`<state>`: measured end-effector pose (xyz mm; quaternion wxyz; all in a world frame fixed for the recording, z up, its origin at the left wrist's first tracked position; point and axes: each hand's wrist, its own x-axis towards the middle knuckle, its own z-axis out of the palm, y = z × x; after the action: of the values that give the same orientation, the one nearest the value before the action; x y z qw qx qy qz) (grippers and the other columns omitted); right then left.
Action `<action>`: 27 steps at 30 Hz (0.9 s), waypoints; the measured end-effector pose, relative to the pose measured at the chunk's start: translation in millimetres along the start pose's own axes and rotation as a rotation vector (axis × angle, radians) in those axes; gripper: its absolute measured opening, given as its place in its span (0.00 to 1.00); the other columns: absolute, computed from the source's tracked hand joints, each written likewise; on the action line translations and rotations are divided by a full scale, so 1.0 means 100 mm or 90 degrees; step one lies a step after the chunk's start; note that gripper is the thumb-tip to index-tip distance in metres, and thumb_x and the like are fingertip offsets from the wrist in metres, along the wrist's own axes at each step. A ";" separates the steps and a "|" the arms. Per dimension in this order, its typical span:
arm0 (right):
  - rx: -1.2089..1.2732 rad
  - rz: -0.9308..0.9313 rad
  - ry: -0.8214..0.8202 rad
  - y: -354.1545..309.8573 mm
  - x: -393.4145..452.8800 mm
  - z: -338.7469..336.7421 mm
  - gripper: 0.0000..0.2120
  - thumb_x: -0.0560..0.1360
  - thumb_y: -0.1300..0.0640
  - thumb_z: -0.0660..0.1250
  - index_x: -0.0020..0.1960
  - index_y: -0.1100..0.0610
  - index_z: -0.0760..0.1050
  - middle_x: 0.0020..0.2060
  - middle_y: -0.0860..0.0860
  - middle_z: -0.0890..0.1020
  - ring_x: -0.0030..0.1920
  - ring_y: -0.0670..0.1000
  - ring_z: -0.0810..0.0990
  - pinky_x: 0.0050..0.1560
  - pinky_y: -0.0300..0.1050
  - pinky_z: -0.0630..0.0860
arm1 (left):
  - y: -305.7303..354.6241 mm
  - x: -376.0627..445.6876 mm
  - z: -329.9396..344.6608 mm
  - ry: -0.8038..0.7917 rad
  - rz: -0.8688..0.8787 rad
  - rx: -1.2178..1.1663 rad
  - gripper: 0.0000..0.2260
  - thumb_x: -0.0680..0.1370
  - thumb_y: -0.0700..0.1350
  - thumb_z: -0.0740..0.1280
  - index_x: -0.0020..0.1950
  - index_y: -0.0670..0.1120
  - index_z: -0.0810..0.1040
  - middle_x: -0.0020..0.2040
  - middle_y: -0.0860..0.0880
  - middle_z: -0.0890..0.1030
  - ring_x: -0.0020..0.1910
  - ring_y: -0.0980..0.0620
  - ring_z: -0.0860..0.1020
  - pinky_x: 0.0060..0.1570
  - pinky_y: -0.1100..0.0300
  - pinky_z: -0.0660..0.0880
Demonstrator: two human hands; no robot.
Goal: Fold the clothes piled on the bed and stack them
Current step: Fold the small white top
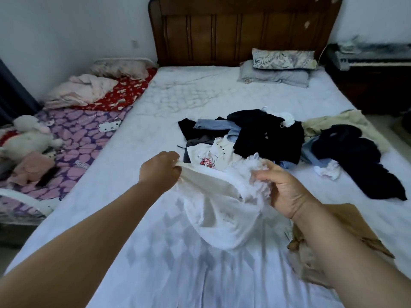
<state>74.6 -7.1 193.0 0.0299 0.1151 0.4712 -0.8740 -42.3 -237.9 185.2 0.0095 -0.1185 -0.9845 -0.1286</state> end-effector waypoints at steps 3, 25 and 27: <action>0.022 -0.015 -0.001 -0.07 -0.06 0.00 0.11 0.59 0.69 0.66 0.38 0.57 0.76 0.30 0.52 0.81 0.27 0.47 0.76 0.28 0.39 0.75 | 0.01 0.02 -0.02 -0.032 -0.139 0.017 0.09 0.76 0.48 0.60 0.46 0.45 0.77 0.47 0.45 0.81 0.46 0.43 0.78 0.42 0.59 0.71; -0.260 -0.073 0.280 -0.31 -0.03 -0.49 0.18 0.70 0.73 0.57 0.48 0.59 0.81 0.47 0.53 0.81 0.26 0.43 0.67 0.30 0.38 0.61 | 0.43 -0.02 0.08 -0.231 -0.065 -0.645 0.23 0.69 0.33 0.64 0.63 0.46 0.75 0.47 0.48 0.76 0.39 0.54 0.73 0.37 0.68 0.71; -0.341 -0.067 0.265 -0.35 -0.01 -0.52 0.22 0.70 0.74 0.56 0.57 0.58 0.78 0.50 0.53 0.79 0.34 0.43 0.72 0.34 0.37 0.66 | 0.42 0.02 0.10 -0.168 -0.006 -0.477 0.20 0.72 0.30 0.60 0.62 0.41 0.76 0.45 0.51 0.76 0.36 0.56 0.73 0.31 0.71 0.68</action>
<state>78.9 55.8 194.4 -0.0830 0.2542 0.6850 -0.6777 -34.4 -195.5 186.7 -0.1616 -0.1245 -0.8627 -0.4628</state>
